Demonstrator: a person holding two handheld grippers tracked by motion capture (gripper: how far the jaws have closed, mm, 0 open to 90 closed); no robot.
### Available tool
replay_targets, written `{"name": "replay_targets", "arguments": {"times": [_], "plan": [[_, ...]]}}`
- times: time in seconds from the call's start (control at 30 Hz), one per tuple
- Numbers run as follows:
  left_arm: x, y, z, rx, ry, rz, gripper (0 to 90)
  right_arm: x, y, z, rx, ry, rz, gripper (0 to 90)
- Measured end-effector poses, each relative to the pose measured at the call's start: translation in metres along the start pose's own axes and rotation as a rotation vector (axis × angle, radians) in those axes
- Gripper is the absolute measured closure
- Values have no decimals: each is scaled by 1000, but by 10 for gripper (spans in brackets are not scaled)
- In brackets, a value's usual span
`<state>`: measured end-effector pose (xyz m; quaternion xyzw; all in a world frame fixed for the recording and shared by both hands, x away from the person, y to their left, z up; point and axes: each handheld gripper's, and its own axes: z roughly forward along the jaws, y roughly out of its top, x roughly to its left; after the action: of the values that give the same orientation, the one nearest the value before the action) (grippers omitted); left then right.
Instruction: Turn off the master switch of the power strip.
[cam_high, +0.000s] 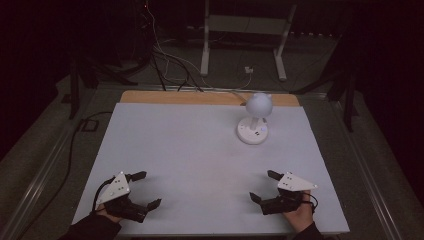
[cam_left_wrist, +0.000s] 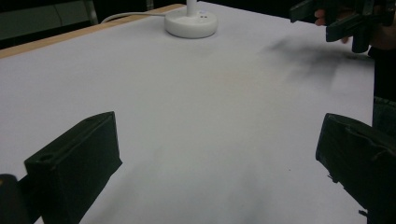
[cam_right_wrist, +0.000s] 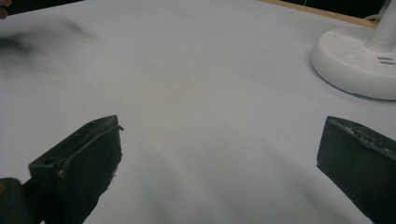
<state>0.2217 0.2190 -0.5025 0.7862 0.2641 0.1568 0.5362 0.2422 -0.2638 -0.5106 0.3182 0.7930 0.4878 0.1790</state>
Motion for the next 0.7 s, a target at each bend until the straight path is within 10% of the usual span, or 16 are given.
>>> {"name": "replay_targets", "arguments": {"times": [0.7], "plan": [[-1,1,-2,-18,-17,-6,3,8,2,5,74,34,-42,0]]}}
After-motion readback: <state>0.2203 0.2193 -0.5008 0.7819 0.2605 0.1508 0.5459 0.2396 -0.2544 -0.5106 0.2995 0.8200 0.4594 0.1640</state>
